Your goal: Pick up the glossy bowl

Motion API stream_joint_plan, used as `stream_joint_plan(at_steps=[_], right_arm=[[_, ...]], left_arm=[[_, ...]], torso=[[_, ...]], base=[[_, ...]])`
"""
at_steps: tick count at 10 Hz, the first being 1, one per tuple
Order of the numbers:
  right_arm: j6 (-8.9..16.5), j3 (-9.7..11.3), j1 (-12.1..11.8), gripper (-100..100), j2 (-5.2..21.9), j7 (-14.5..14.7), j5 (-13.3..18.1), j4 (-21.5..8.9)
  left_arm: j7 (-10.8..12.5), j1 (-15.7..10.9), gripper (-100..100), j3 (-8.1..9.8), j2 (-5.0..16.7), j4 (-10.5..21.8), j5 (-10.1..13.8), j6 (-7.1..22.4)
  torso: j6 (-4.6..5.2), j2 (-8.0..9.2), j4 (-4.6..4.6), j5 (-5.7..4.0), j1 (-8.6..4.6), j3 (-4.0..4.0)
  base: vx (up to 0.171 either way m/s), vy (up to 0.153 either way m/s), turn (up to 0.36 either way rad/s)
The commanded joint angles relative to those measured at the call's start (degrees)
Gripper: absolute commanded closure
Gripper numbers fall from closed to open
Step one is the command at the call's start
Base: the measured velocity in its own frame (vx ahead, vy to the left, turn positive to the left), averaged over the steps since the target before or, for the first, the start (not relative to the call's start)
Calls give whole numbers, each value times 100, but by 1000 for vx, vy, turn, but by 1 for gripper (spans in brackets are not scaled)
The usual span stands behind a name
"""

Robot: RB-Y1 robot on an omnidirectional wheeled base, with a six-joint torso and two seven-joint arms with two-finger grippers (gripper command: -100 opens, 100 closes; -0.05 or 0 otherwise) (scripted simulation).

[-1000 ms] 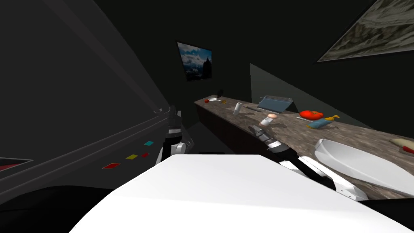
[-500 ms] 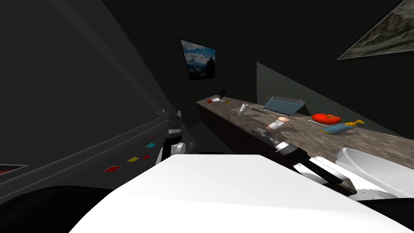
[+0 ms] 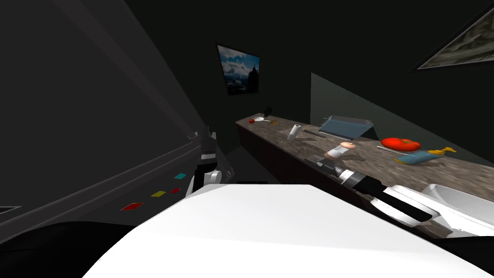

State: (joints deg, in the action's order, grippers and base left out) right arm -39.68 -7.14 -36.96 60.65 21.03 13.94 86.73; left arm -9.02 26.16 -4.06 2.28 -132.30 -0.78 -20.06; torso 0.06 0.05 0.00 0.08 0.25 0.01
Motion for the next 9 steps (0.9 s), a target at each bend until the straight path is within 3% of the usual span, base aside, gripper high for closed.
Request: stream_joint_plan(at_steps=[1,4,5,6,9], right_arm=[[-30,-15,-36,-100,203,45,96,-160],[-58,5,-43,-100,705,142,514,-681],[-58,5,-43,-100,791,142,514,-689],[-72,22,-42,-100,981,184,731,-918],[-84,45,-39,-100,1328,223,951,-1179]], left_arm=[[0,0,0,0,0,0,0,0],[0,0,0,0,0,0,0,0],[0,0,0,0,0,0,0,0],[0,0,0,0,0,0,0,0],[0,0,0,1,0,0,0,0]], torso=[[0,0,0,0,0,0],[0,8,2,-2,-8,4],[2,10,2,-3,-11,6],[1,11,3,-4,-14,6],[2,15,3,-5,-19,8]], base=[[39,38,-1],[31,27,-19],[24,11,-24],[26,7,-51],[15,0,-42]])
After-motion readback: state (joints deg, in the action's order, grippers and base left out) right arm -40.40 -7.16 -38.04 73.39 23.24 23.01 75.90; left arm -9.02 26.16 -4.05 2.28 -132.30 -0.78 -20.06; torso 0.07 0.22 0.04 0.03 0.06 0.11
